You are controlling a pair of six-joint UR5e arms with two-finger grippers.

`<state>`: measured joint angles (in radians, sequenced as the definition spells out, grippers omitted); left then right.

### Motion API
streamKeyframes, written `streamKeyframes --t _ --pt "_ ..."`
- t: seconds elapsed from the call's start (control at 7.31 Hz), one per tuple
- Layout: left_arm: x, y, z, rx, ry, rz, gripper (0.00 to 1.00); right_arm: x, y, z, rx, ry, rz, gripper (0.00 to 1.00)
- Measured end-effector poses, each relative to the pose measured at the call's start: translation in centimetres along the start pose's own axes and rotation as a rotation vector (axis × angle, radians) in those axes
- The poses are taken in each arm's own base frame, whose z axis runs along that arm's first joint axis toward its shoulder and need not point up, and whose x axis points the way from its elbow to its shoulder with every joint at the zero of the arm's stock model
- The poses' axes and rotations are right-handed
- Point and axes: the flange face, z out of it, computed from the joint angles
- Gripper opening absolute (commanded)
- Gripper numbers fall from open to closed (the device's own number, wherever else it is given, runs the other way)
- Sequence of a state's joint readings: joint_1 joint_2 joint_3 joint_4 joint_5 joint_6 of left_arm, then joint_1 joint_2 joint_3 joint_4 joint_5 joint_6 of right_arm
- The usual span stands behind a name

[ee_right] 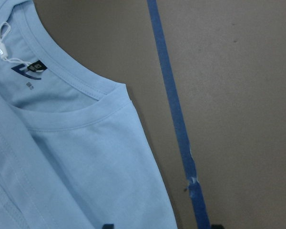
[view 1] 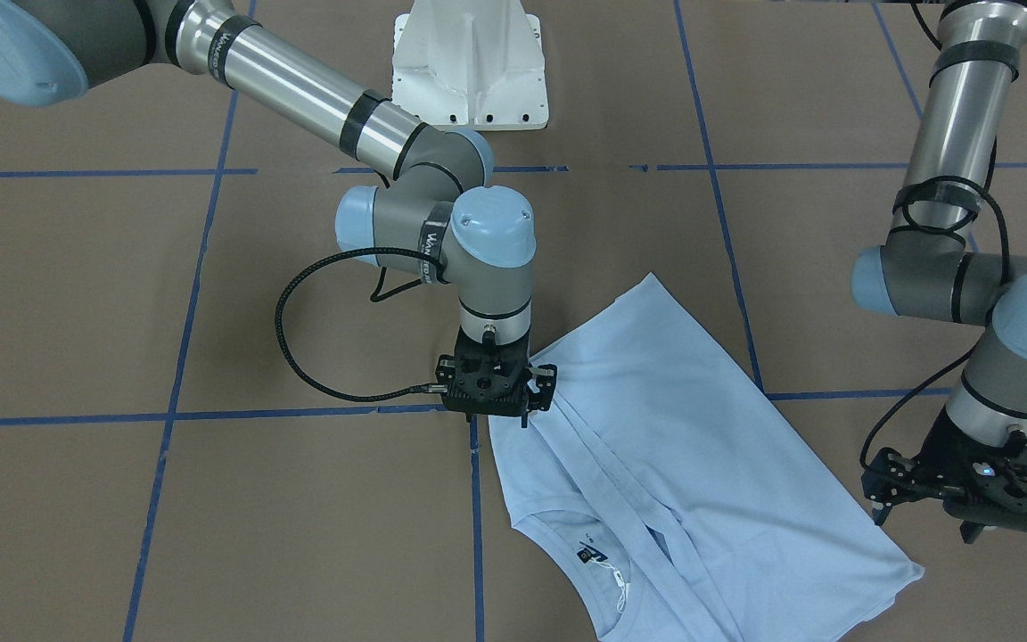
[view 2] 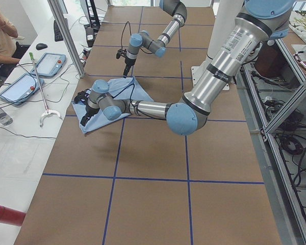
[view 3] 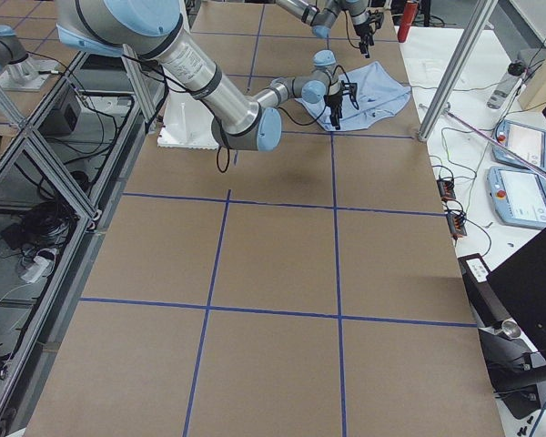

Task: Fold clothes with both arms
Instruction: 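Lower the right gripper onto the shirt near the collar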

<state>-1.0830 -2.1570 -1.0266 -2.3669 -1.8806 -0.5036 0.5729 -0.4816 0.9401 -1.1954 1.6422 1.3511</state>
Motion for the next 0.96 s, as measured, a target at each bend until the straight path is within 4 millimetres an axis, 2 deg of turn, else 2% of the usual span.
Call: streamKeyframes --t 0.41,0.55,0.68,0.96 --pt "-0.1 0.3 -0.1 0.0 0.0 0.0 1.0 -0.2 1.1 0.9 0.012 0.018 -0.012 0.66" --pt "-0.1 0.3 -0.1 0.0 0.0 0.0 1.0 -0.3 1.5 1.0 0.012 0.02 -0.015 0.63" --pt "-0.1 0.3 -0.1 0.001 0.0 0.0 1.0 -0.3 1.7 1.2 0.014 0.022 -0.018 0.46" --pt "-0.1 0.3 -0.1 0.001 0.0 0.0 1.0 -0.4 1.9 1.2 0.016 0.024 -0.019 0.22"
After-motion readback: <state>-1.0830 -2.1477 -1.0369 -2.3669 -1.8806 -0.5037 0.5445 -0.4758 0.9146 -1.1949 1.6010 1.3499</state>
